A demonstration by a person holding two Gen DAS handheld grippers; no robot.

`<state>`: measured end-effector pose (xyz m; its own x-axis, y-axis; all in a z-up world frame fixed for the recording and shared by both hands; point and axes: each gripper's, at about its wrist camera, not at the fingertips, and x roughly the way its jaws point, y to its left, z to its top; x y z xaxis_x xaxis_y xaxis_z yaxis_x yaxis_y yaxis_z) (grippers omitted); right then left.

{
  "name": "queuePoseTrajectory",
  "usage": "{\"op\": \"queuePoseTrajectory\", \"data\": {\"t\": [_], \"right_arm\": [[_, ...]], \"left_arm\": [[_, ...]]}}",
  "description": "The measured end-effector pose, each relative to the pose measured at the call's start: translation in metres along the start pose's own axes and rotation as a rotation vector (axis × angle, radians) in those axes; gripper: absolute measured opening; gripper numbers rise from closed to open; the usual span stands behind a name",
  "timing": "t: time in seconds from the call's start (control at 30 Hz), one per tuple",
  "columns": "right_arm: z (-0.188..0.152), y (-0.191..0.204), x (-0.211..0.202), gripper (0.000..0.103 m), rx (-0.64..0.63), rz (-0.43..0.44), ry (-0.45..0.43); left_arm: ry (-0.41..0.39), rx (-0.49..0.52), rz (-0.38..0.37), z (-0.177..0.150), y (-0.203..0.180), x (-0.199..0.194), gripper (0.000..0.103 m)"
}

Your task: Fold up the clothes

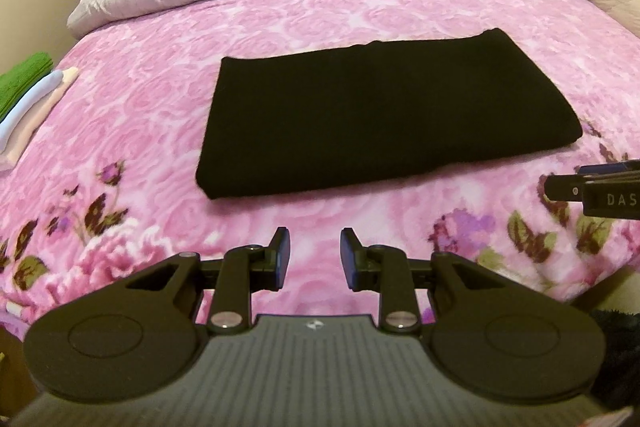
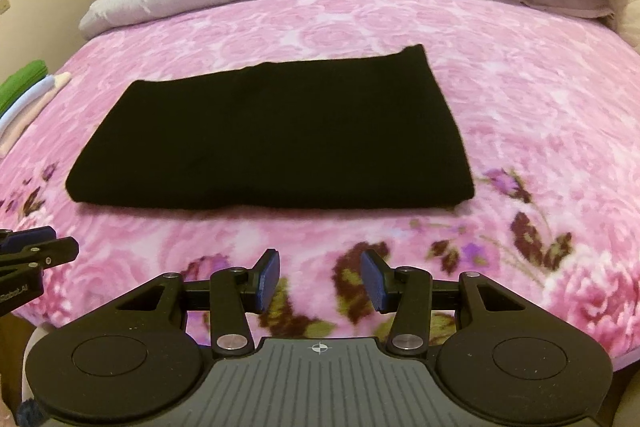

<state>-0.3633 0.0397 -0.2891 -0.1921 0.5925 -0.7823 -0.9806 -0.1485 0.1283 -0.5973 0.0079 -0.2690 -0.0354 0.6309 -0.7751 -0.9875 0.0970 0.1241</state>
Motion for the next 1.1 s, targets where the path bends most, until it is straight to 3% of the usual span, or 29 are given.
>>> {"op": "queuePoseTrajectory", "data": {"t": [0.23, 0.3, 0.47, 0.57, 0.83, 1.1], "right_arm": [[-0.002, -0.008, 0.01, 0.047, 0.049, 0.048, 0.007], [-0.004, -0.026, 0.017, 0.047, 0.164, 0.106, 0.01], [-0.016, -0.094, 0.04, 0.047, 0.617, 0.284, -0.029], [-0.017, -0.115, 0.049, 0.047, 0.738, 0.309, -0.053], [-0.018, -0.141, 0.064, 0.047, 0.864, 0.358, -0.115], [-0.016, -0.152, 0.074, 0.047, 0.951, 0.366, -0.16]], "left_arm": [[-0.014, -0.013, -0.05, -0.001, 0.0, 0.005, 0.025], [-0.03, -0.012, -0.073, 0.002, -0.003, 0.009, 0.025], [-0.076, -0.009, -0.146, 0.021, -0.013, 0.03, 0.025], [-0.086, -0.026, -0.2, 0.035, -0.019, 0.049, 0.024], [-0.052, -0.064, -0.252, 0.056, -0.03, 0.097, 0.024], [-0.07, -0.073, -0.29, 0.063, -0.034, 0.113, 0.025]]}}
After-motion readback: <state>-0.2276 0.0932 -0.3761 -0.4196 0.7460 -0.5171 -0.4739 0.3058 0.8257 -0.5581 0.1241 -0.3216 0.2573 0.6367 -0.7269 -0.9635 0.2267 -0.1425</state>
